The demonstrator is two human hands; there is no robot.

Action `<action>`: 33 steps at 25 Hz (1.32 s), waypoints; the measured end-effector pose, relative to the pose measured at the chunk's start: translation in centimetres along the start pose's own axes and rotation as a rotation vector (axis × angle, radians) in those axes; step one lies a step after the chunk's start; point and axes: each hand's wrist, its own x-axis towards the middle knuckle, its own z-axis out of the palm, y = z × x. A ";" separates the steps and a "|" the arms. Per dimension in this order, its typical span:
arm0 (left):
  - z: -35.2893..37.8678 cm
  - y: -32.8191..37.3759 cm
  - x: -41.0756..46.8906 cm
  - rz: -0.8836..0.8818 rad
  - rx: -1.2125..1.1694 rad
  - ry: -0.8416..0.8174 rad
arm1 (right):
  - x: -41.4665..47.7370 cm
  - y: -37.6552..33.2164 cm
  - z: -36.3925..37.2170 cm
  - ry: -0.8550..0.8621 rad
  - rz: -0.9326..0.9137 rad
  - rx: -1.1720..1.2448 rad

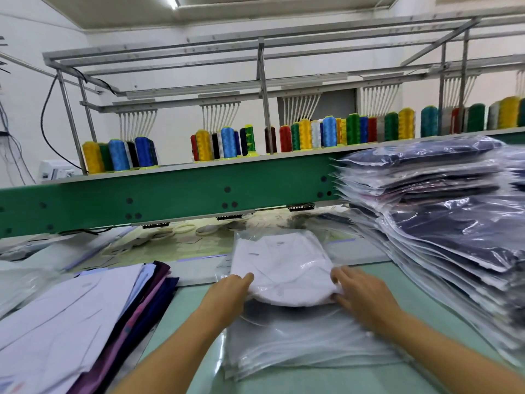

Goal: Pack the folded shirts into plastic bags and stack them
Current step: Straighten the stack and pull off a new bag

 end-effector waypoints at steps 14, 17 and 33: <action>0.1 -1.7 -2.6 0.032 -0.166 -0.197 | 0.9 0.5 0.3 -0.269 -0.067 -0.006; 1.1 -2.0 -3.9 0.049 -0.132 -0.302 | -0.2 1.0 0.0 -0.386 -0.049 0.206; 0.3 -1.9 -2.4 -0.203 -0.058 -0.308 | 3.0 -0.5 0.0 -0.285 0.323 0.324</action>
